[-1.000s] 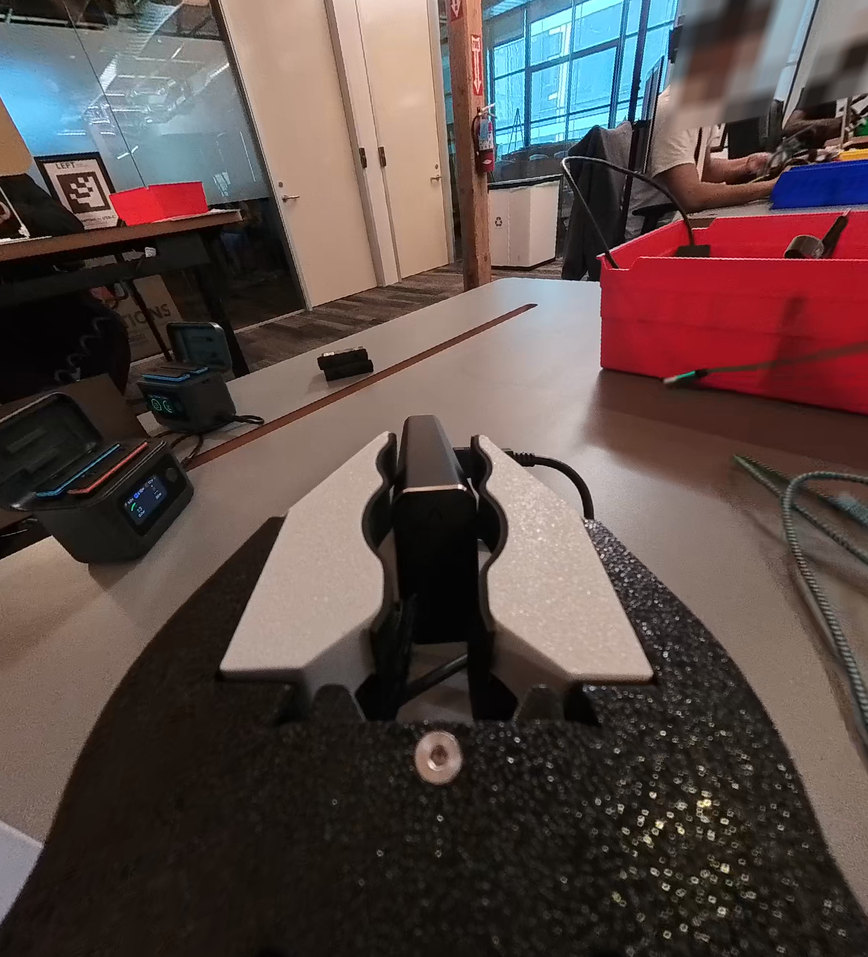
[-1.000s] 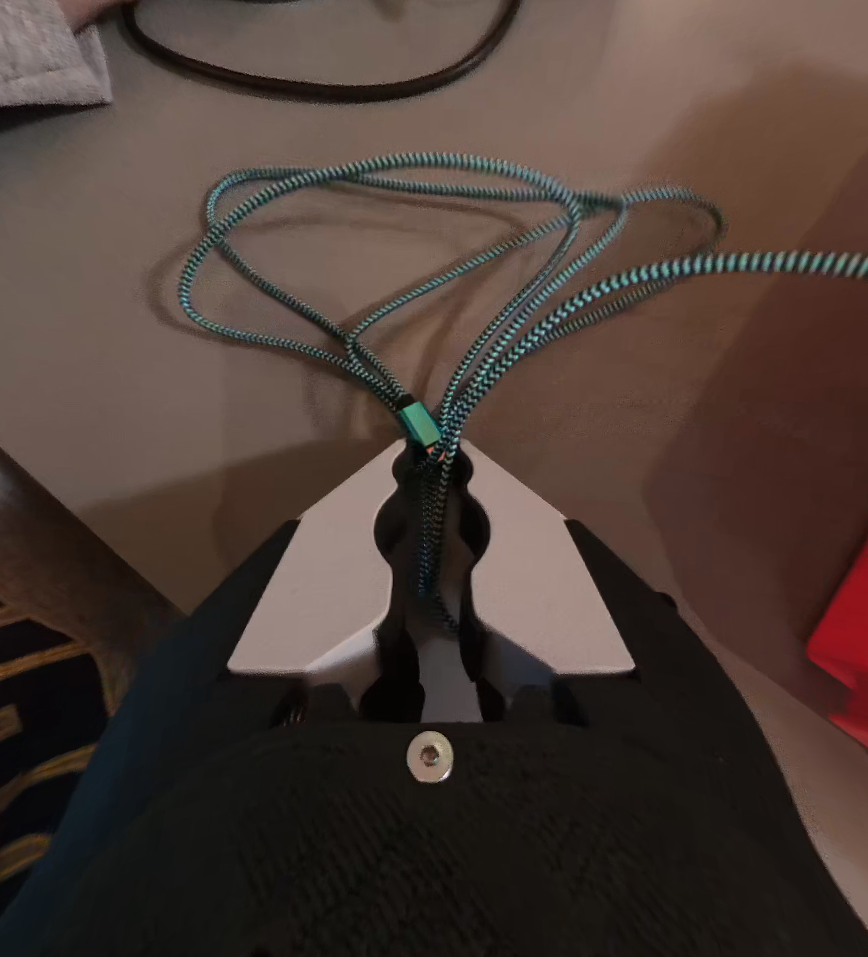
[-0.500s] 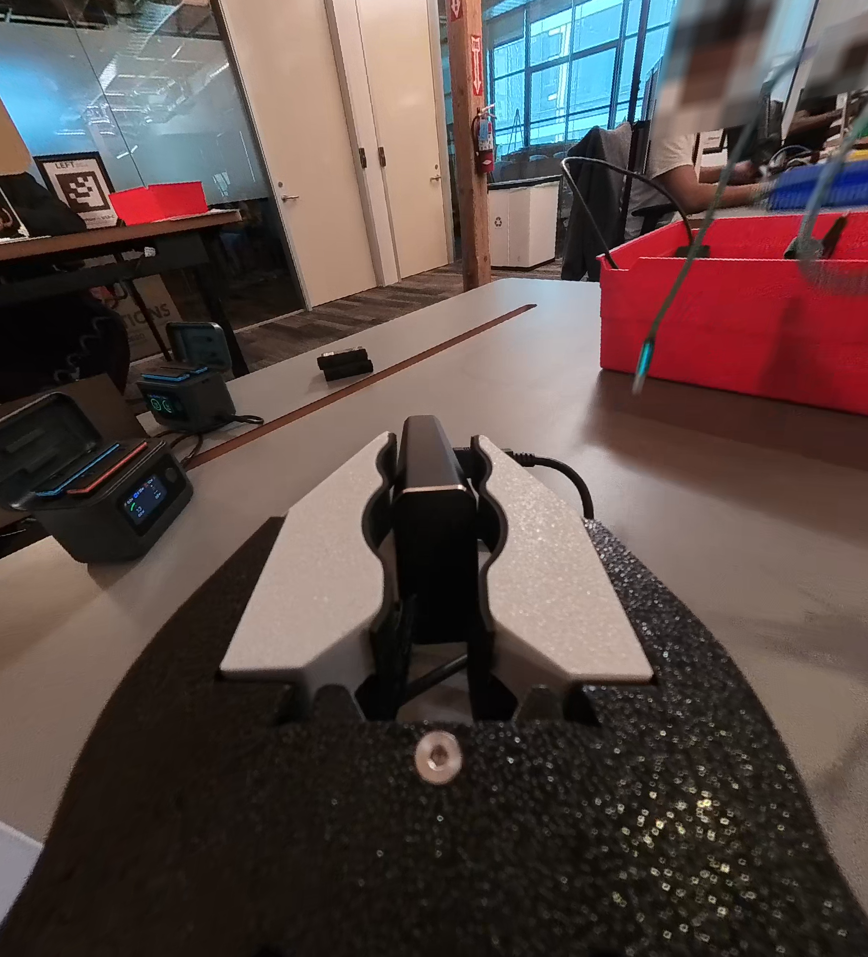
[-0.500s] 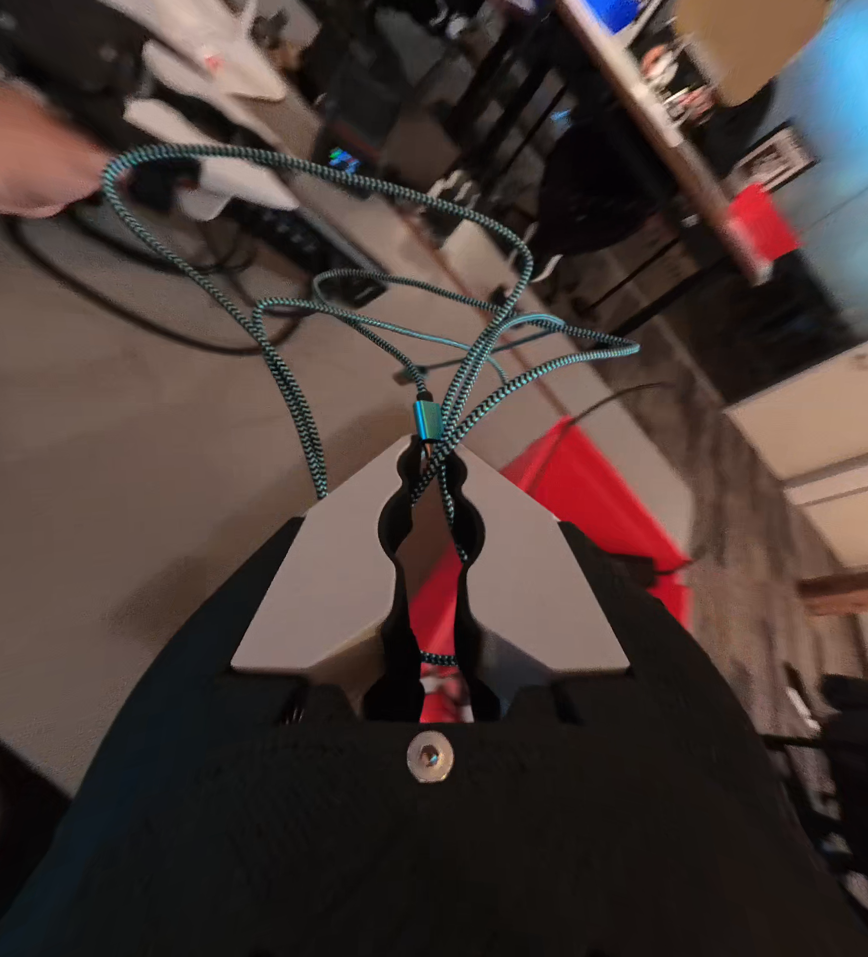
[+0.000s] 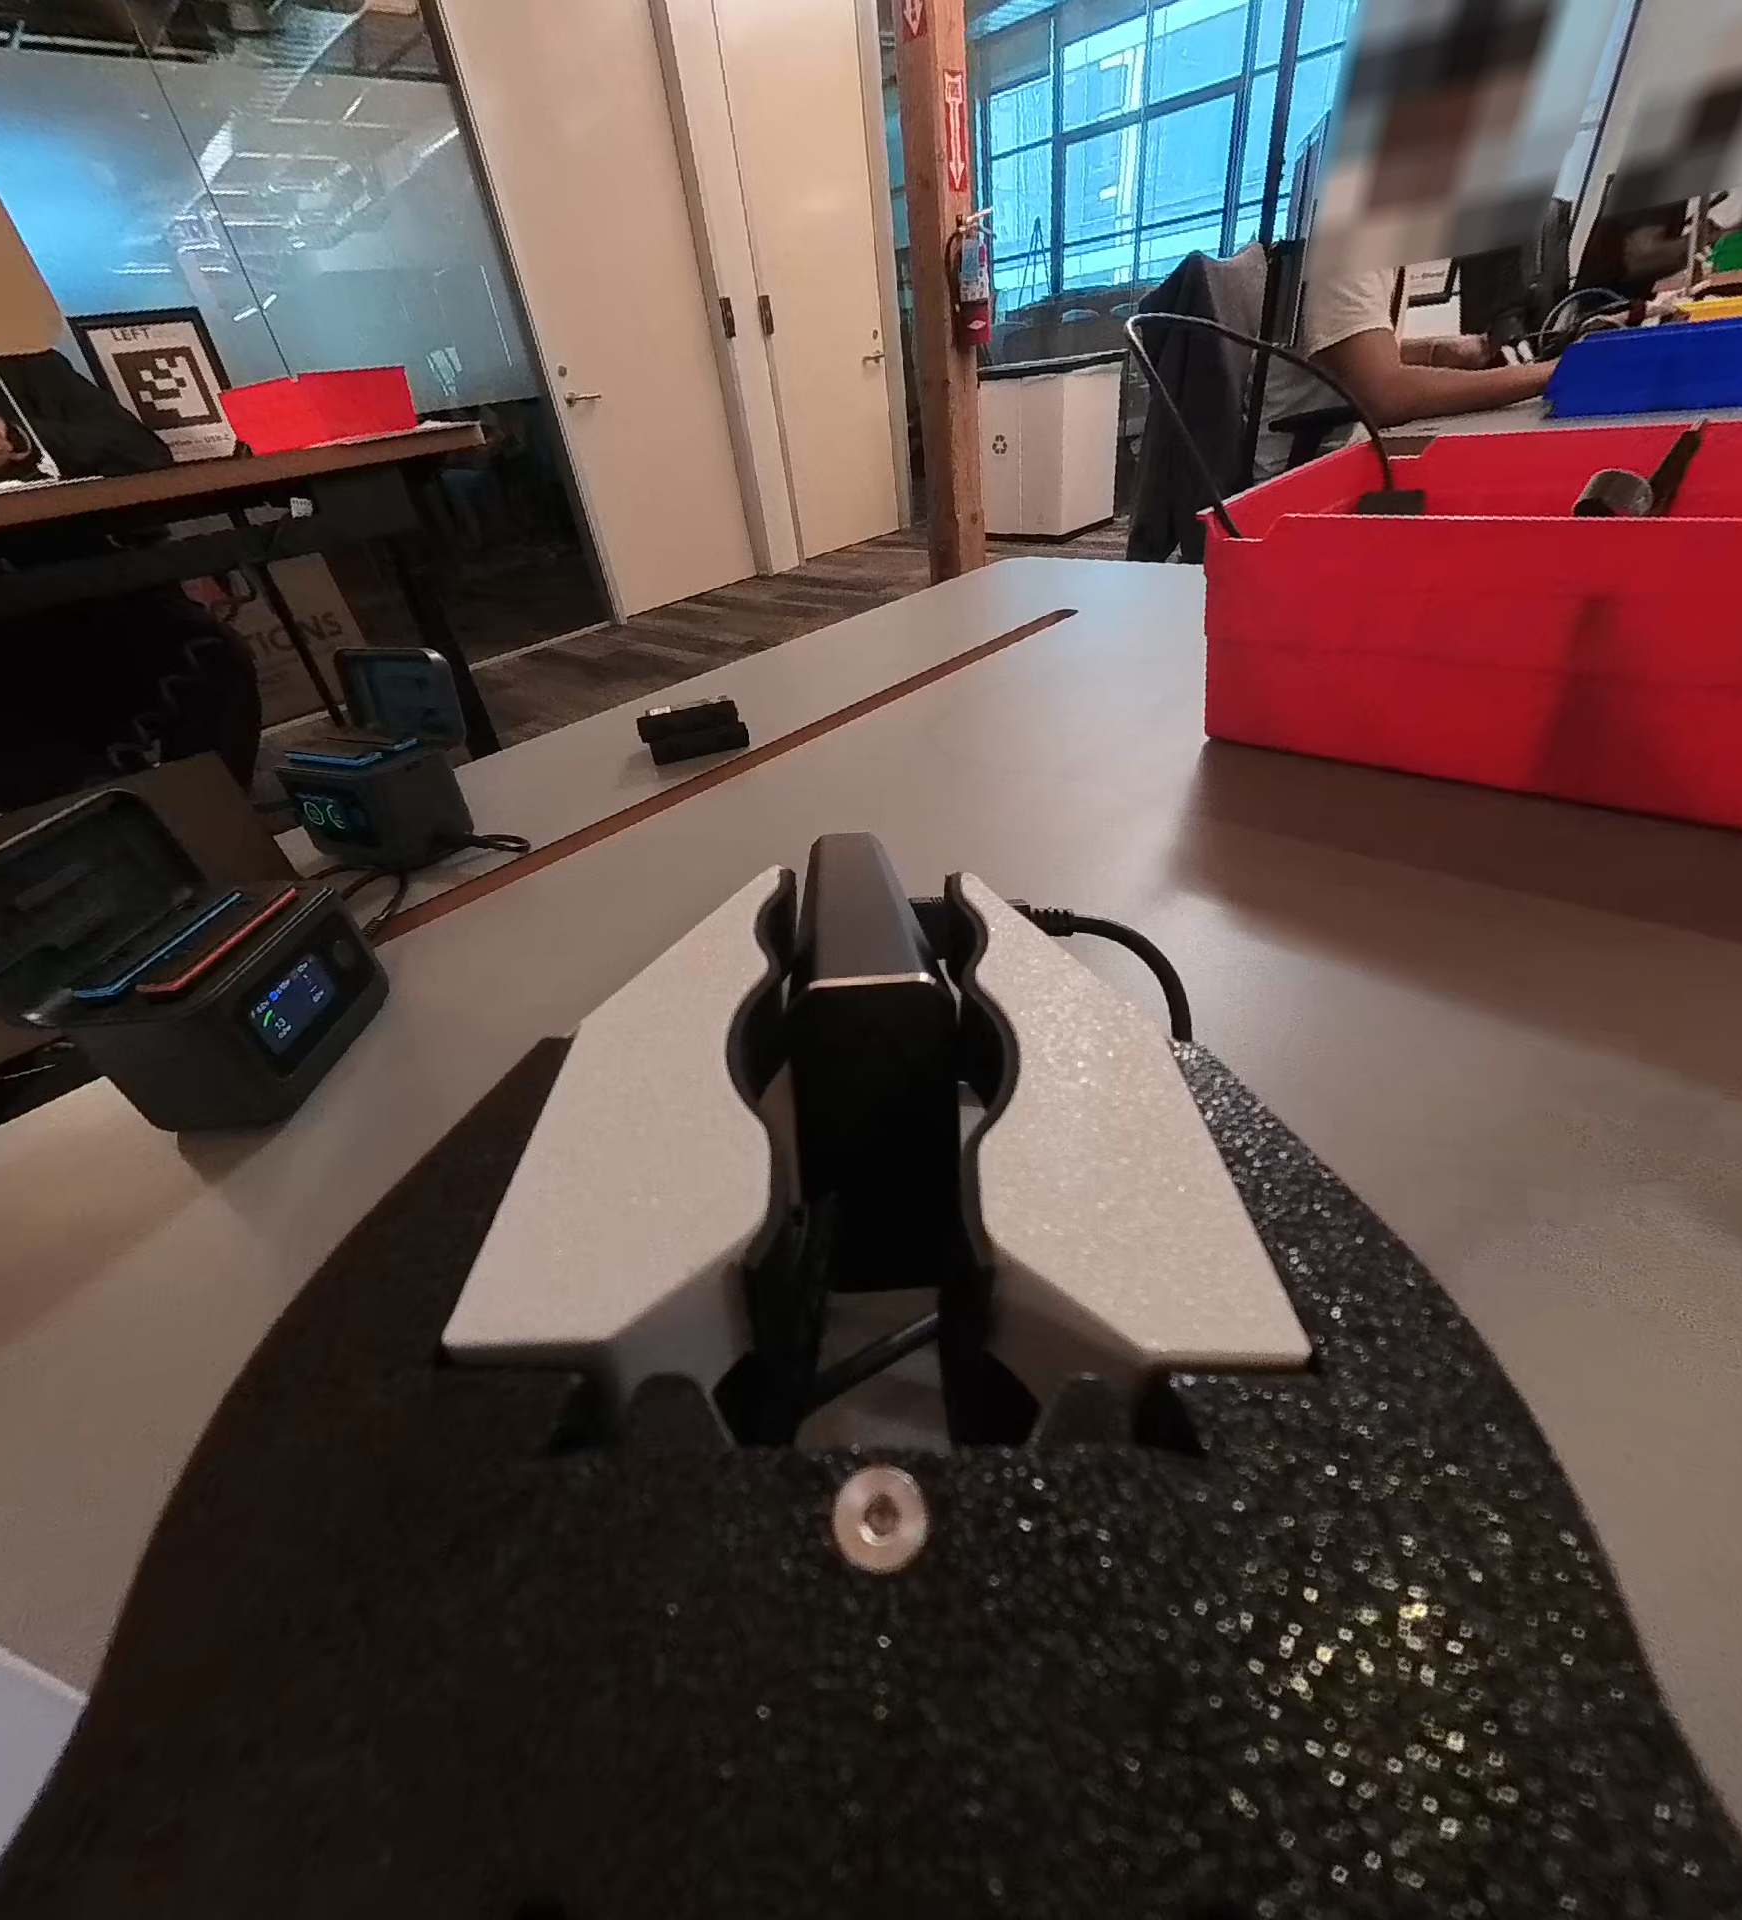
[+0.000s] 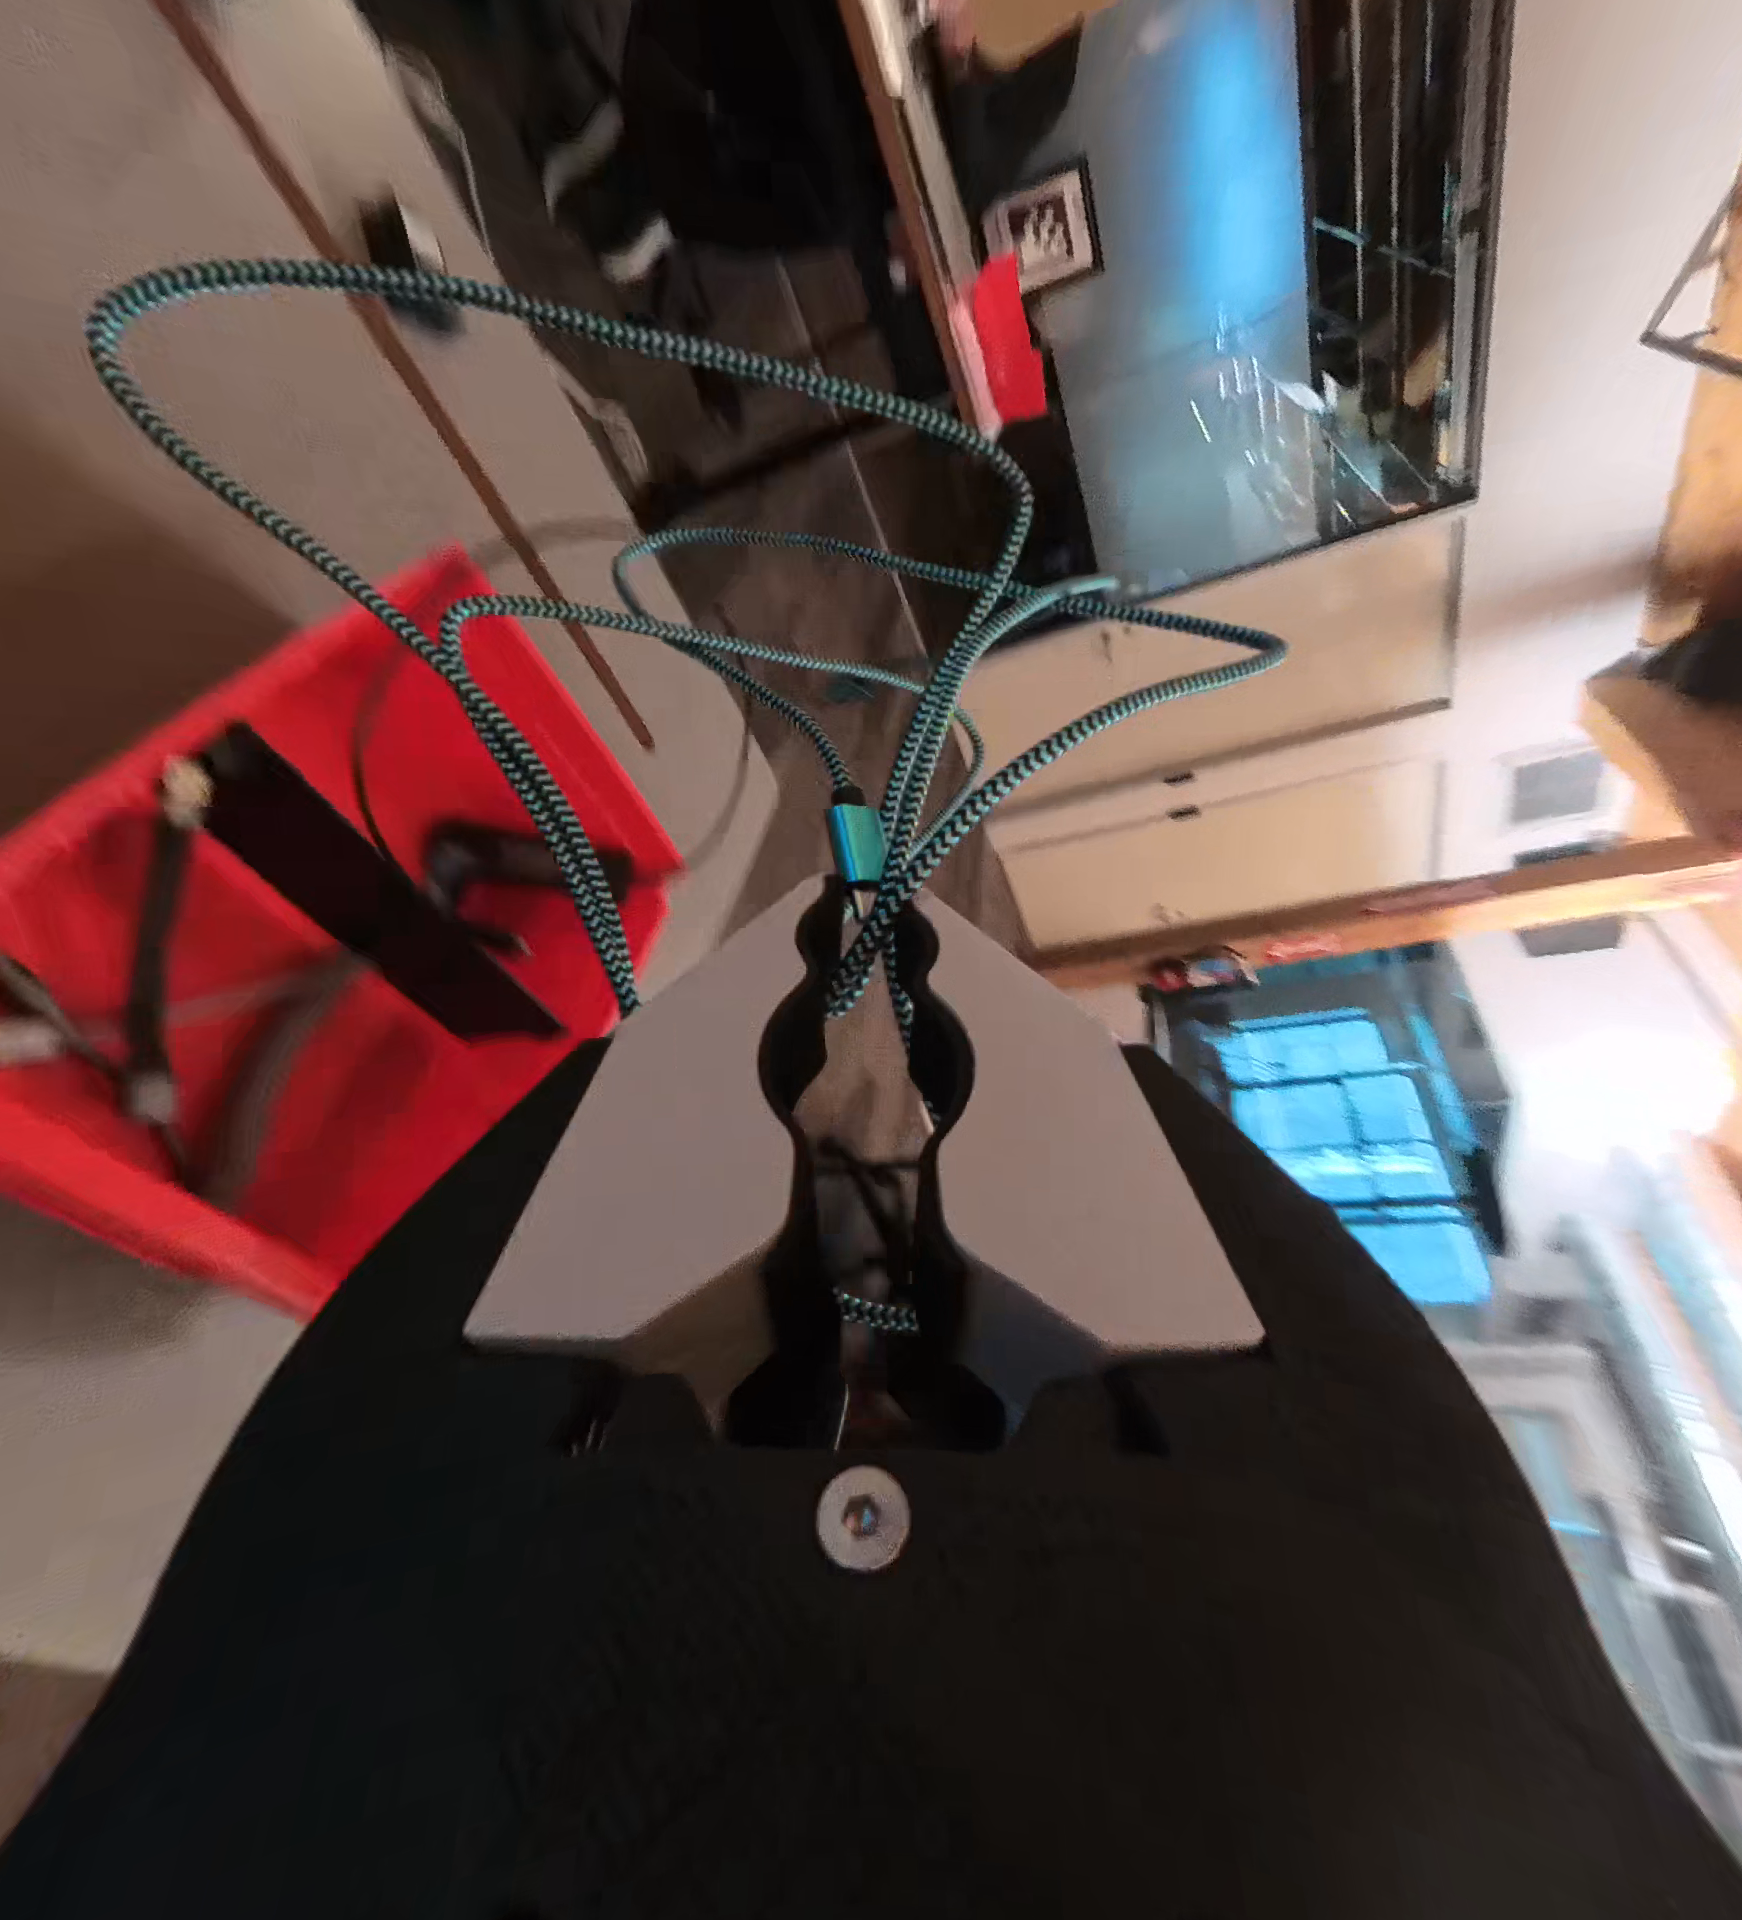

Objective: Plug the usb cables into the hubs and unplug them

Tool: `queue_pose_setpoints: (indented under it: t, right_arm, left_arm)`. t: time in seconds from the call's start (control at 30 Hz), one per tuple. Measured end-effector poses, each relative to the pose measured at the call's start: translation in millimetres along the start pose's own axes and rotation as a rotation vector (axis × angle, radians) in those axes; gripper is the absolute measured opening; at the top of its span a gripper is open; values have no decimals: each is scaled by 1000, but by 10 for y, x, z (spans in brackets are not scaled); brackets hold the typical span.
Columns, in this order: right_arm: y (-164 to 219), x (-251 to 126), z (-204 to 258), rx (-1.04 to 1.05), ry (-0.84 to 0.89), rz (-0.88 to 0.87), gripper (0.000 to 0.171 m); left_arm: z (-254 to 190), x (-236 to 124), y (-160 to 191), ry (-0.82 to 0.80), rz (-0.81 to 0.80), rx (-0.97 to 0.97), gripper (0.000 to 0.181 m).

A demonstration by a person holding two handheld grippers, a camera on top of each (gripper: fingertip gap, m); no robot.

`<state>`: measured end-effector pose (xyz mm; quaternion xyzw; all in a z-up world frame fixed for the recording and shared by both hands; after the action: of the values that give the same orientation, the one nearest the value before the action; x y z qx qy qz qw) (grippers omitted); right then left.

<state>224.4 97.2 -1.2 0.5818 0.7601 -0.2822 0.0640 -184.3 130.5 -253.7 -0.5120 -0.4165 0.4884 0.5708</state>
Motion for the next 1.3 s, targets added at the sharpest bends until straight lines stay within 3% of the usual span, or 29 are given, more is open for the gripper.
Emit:
queue_pose_setpoints:
  t: [0.23,0.5,0.63,0.77,1.0,1.3]
  right_arm:
    - [592,-115,189,-283,-23,209,8]
    - [962,-23,366,-277,-80,306,7]
    - [989,97,375,-302,-100,283,7]
    - [945,352,450,-458,-91,284,7]
    - [740,827,751,-950,243,277,8]
    - [864,1039,1128,-875,112,194,8]
  left_arm:
    - [4,1,0,0,0,-3,26]
    - [2,-1,1,0,0,0,26]
    - [0,-1,1,0,-1,1,26]
    - [2,0,0,0,0,-1,26]
    - [0,-1,0,0,0,0,25]
    - [1,0,-1,0,0,-1,26]
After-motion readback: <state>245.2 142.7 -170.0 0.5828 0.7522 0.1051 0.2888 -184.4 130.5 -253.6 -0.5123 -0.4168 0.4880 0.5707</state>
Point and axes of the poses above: each gripper's, where its closed fingertips meet, x out along the fingers, y out of its underside, z = x × y across the jaws, the point moved 5 cm from there along -x, back along the fingers, and after that the axes turned 13 degrees about -y, right-handed, at the moved point
